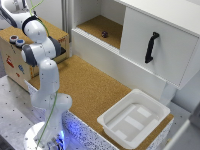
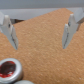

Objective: Push down the red button to turn off the red light

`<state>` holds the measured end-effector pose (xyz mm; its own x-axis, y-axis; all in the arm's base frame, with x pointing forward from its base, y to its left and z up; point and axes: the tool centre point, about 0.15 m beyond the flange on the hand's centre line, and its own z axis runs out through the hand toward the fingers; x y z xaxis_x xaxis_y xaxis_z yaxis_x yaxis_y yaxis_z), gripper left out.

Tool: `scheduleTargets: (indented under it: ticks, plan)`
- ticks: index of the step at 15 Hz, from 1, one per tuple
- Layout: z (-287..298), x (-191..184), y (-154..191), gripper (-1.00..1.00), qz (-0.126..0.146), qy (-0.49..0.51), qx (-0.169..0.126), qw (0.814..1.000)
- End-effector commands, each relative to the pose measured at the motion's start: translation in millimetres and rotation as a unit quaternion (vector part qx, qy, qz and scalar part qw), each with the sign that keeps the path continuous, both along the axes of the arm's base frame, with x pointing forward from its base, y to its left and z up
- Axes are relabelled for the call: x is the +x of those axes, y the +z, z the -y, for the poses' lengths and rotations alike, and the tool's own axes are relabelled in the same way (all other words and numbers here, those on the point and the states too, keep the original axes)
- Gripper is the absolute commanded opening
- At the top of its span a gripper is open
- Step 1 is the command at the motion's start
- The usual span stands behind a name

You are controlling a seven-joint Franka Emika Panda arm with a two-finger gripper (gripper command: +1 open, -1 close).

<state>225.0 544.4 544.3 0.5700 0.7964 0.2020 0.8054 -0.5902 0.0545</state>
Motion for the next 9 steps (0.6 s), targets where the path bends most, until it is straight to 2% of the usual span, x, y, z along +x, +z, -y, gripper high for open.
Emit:
scheduleTargets:
  ticks: [1, 4, 5, 9]
  plan:
    - [64, 29, -24, 1.0, -0.007, -0.082, 0.038, 0.996]
    - [109, 41, -31, 1.0, -0.005, -0.158, 0.053, 0.986]
    - [123, 43, -34, 1.0, -0.003, -0.182, 0.048, 0.982]
    - [184, 45, -47, 1.0, -0.015, -0.269, 0.055, 0.961]
